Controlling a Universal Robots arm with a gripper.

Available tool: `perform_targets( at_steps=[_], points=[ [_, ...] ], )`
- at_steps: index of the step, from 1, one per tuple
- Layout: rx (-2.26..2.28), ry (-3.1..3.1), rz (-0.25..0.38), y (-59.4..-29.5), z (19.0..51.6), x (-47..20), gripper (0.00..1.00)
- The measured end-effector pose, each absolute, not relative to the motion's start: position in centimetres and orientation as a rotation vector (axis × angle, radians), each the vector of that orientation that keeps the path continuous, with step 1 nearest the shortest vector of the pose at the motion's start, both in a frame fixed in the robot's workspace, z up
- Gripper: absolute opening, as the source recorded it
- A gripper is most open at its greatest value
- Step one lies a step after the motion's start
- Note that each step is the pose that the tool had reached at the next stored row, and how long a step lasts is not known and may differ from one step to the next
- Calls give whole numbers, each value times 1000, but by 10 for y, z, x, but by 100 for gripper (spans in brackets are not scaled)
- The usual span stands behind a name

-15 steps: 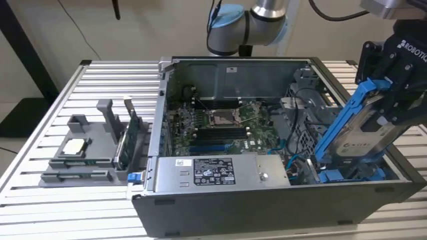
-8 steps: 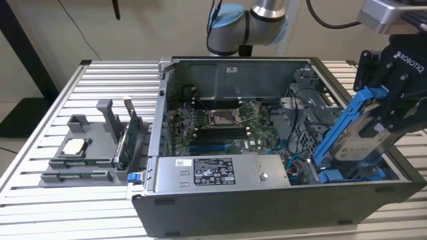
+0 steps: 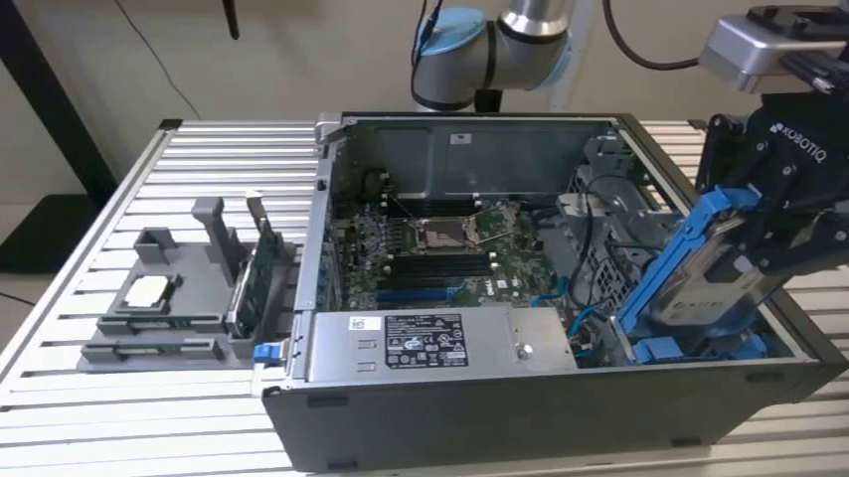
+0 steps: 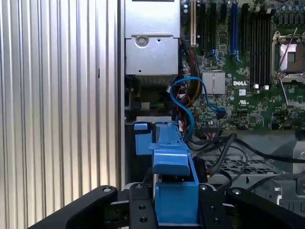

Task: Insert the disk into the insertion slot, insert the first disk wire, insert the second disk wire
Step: 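Insert the disk into the insertion slot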

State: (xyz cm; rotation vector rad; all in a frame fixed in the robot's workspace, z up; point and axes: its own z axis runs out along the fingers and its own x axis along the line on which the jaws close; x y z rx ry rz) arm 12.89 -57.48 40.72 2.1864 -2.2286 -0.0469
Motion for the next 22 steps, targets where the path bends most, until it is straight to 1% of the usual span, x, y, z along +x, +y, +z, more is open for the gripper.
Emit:
perform_targets(
  at_steps=[9,14,16,17,19,22],
  points=[
    [2190,-2231,-51,-575,392,129,33],
    [2190,-2232,-54,-575,391,129,33],
    [2191,-2233,-55,-575,391,129,34],
    [2190,-2232,-55,-575,391,129,41],
    [2190,-2232,-54,-575,393,129,41],
    [2190,-2232,-54,-575,405,129,41]
  ],
)
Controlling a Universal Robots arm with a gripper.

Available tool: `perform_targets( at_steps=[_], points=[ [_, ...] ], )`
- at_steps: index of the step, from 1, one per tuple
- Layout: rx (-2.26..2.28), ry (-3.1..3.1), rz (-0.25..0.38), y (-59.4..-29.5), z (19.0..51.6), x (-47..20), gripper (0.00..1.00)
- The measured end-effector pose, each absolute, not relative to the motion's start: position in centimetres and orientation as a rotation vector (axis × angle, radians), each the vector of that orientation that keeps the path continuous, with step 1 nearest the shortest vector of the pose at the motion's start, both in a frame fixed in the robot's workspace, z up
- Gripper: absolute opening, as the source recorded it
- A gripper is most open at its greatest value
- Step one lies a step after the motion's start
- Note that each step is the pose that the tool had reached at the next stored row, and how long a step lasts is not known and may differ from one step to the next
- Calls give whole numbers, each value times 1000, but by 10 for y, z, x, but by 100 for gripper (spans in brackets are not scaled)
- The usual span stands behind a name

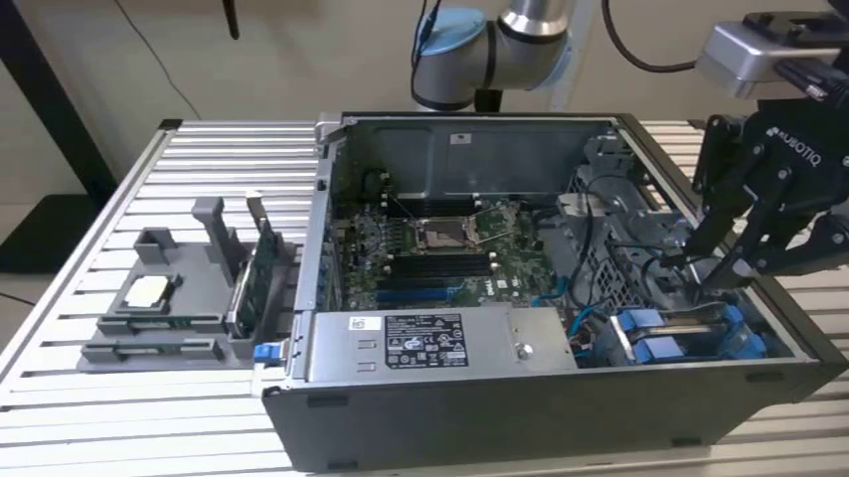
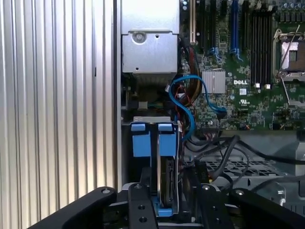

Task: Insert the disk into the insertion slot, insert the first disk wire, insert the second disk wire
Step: 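Insert the disk into the insertion slot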

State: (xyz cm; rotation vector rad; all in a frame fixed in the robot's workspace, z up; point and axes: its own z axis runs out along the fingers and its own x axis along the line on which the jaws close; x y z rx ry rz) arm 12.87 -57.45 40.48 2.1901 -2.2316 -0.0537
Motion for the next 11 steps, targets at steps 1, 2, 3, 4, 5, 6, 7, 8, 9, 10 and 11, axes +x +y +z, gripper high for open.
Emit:
perform_targets(
  at_steps=[1,2,3,4,5,6,7,8,9,10,11],
  points=[
    [2190,-2232,-54,-574,406,128,41],
    [2192,-2233,-54,-573,406,128,41],
    [2196,-2237,-52,-573,406,127,41],
    [2200,-2241,-49,-571,406,125,41],
    [2204,-2245,-46,-570,405,124,41],
    [2207,-2248,-42,-568,405,122,41],
    [2209,-2250,-38,-566,404,121,41],
    [2210,-2251,-35,-563,403,121,41],
    [2212,-2253,-33,-561,402,121,41],
    [2214,-2255,-31,-558,401,121,41],
    [2215,-2256,-28,-555,400,121,41]
  ],
)
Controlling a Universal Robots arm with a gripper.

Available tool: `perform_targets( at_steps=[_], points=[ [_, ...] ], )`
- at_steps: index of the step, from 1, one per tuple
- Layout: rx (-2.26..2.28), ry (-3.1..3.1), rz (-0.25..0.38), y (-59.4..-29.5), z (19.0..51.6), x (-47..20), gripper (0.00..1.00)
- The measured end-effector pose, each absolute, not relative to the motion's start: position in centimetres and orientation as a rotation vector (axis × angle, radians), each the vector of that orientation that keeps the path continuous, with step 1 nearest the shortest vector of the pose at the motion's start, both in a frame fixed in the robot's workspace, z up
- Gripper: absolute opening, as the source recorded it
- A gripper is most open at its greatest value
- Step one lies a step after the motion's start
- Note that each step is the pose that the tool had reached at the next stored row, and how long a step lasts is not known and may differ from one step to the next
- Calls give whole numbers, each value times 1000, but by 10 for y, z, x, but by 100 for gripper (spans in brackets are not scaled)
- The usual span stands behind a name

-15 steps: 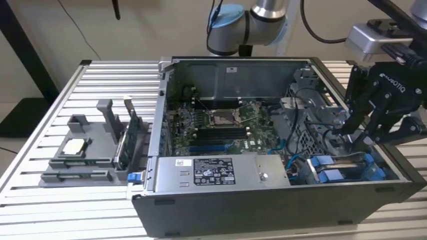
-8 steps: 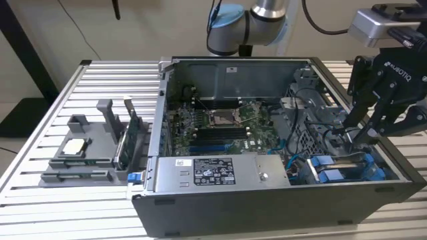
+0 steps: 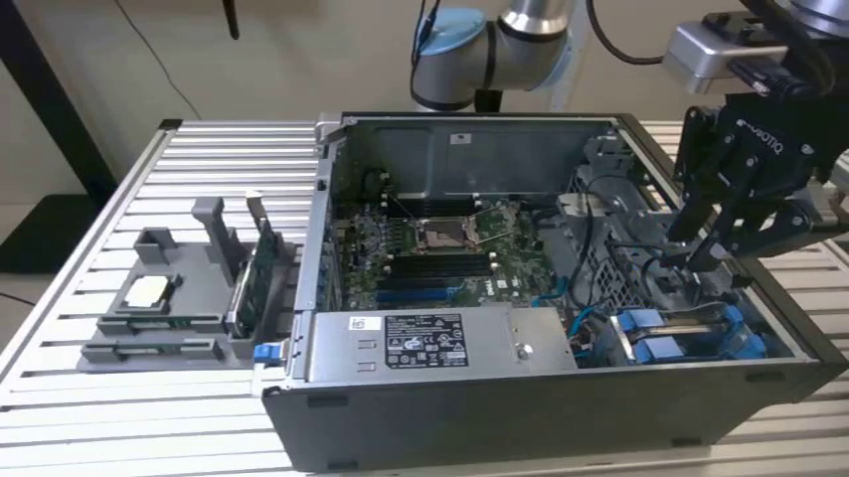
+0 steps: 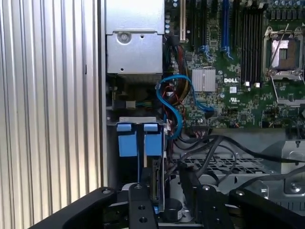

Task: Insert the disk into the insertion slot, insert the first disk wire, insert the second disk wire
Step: 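Insert the disk into the insertion slot, then insert the first disk wire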

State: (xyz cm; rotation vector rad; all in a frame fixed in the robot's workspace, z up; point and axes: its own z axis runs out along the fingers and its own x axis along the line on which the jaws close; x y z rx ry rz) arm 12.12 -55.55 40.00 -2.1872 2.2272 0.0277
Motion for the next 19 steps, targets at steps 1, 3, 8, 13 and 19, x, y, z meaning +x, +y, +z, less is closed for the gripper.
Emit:
perform_targets(
  at_steps=[1,3,8,13,19],
  points=[
    [-2187,2226,26,-553,399,121,41],
    [-2186,2222,21,-548,397,121,41],
    [-2199,2195,7,-545,391,121,41],
    [-2230,2152,2,-545,387,118,41],
    [-2227,2144,11,-545,386,117,38]
  ],
)
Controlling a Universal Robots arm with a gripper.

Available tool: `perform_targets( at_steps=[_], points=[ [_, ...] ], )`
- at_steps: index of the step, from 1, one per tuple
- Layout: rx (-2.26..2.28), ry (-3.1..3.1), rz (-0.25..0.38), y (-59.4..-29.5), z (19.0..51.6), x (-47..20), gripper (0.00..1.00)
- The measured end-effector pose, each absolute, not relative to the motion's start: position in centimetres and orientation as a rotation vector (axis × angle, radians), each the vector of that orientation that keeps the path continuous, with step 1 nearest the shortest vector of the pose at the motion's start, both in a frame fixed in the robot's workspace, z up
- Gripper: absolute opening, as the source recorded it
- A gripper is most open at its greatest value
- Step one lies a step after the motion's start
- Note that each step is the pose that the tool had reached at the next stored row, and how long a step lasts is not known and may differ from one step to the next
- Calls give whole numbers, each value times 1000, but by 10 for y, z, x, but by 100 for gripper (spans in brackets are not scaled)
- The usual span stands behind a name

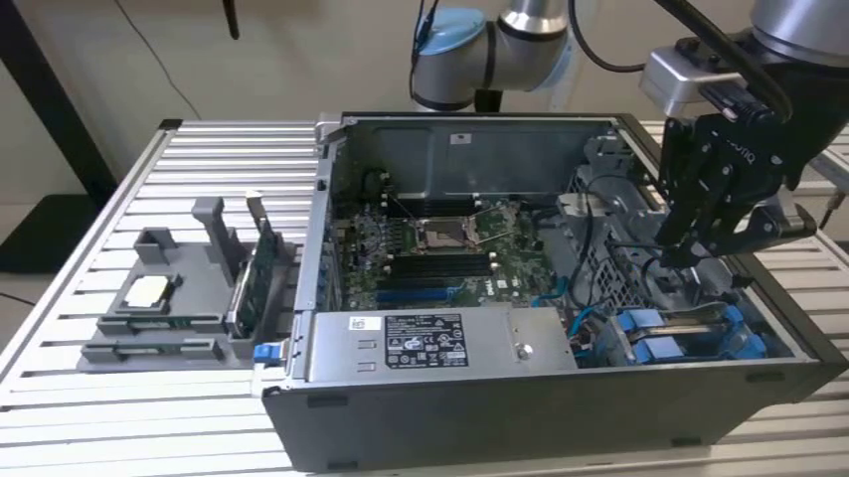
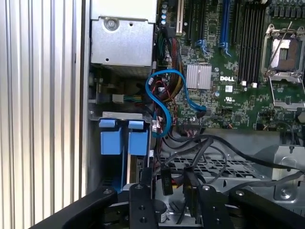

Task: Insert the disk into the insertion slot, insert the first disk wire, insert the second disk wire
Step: 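Insert the first disk wire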

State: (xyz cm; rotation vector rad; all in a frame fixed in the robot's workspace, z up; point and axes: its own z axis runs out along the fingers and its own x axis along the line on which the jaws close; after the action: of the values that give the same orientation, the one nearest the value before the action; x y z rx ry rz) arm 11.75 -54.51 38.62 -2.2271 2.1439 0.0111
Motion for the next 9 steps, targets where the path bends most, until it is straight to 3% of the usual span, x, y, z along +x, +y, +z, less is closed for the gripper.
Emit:
perform_targets(
  at_steps=[1,2,9],
  points=[
    [-2227,2144,12,-545,386,117,38],
    [-2227,2144,12,-545,386,117,31],
    [-2226,2143,13,-545,386,117,29]
  ],
)
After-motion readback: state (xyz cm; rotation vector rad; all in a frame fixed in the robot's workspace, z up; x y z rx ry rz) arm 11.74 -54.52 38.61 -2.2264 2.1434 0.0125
